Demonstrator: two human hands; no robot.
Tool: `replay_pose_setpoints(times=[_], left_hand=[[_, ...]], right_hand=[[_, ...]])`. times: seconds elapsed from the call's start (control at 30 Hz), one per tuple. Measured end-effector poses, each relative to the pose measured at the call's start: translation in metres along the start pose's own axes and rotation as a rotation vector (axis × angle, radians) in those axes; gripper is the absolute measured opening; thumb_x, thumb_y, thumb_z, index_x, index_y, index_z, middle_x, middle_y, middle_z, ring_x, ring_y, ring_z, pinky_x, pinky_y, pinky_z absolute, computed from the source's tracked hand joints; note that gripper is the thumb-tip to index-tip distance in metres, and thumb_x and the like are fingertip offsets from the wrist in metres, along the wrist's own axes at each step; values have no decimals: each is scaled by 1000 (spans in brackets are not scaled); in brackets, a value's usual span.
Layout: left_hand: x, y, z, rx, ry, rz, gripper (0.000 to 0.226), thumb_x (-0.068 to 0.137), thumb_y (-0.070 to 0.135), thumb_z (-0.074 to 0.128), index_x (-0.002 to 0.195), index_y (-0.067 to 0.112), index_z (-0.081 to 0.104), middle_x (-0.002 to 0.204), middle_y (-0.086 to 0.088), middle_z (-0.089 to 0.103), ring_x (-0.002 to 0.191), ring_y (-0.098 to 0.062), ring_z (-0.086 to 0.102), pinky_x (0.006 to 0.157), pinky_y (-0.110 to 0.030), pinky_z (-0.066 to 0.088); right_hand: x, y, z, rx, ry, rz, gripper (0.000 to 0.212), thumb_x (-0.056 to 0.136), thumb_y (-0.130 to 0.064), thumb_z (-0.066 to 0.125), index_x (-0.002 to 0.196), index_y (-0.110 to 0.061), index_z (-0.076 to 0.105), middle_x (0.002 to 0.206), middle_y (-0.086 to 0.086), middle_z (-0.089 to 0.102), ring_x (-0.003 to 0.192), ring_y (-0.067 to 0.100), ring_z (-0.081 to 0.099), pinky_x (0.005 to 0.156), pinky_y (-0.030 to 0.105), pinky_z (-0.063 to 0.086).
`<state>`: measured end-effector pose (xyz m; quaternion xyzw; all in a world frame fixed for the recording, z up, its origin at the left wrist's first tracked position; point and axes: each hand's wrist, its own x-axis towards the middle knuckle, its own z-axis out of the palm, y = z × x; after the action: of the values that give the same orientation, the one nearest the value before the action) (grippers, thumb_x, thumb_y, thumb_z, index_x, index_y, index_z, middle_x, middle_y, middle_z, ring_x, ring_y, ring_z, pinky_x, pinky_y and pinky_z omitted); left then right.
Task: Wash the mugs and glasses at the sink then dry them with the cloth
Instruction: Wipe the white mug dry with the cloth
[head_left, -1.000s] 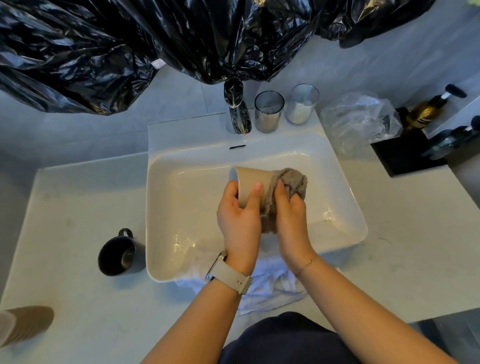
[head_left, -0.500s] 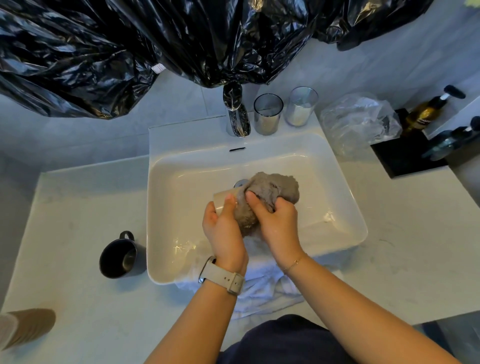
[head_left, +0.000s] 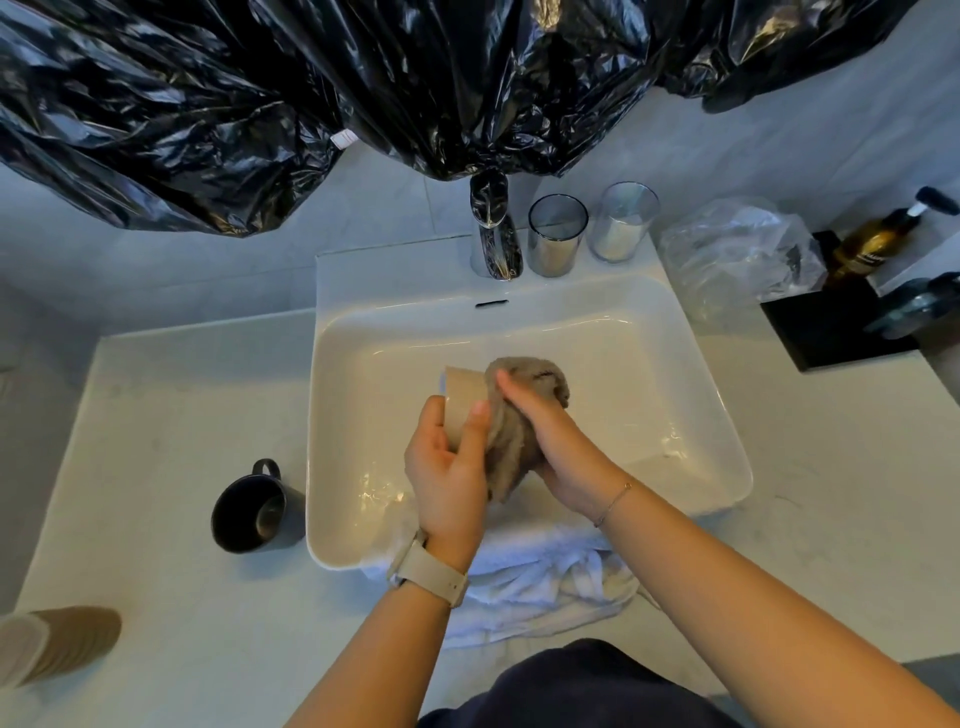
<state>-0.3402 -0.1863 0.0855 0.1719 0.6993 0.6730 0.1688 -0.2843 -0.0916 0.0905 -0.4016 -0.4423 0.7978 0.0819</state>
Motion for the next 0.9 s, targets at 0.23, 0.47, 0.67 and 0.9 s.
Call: replay_pose_setpoints(times=[0.23, 0.47, 0.67, 0.9], left_hand=[[-9, -7, -2, 270, 15, 95, 30, 90, 48, 57, 68, 33, 43, 52, 11, 42, 52, -8, 37, 50, -28, 36], [10, 17, 8, -263, -13, -445, 12, 98, 6, 53, 94, 5, 64, 80, -4, 76, 77, -19, 74, 64, -25, 59], [-13, 9, 17, 150, 30, -35, 21, 87, 29, 55, 68, 31, 47, 54, 1, 46, 54, -10, 39, 50, -32, 37], [-7, 5, 13, 314, -18, 218, 32, 88, 27, 58, 64, 19, 37, 51, 10, 34, 53, -7, 33, 51, -25, 30]], right_hand=[[-1, -4, 3, 349, -63, 290, 46, 97, -47, 44, 114, -10, 65, 100, 14, 67, 92, 27, 65, 93, 41, 49], [-10, 28, 14, -94, 286, -247, 50, 97, -35, 55, 141, -13, 45, 134, 8, 57, 123, 20, 56, 108, 41, 43], [-3, -1, -5, 217, 119, 53, 40, 98, -38, 47, 118, -9, 66, 107, 13, 71, 99, 25, 67, 93, 43, 52], [-5, -15, -4, 312, 59, 186, 34, 97, -36, 44, 90, -14, 69, 76, 9, 71, 70, 22, 71, 61, 31, 57]])
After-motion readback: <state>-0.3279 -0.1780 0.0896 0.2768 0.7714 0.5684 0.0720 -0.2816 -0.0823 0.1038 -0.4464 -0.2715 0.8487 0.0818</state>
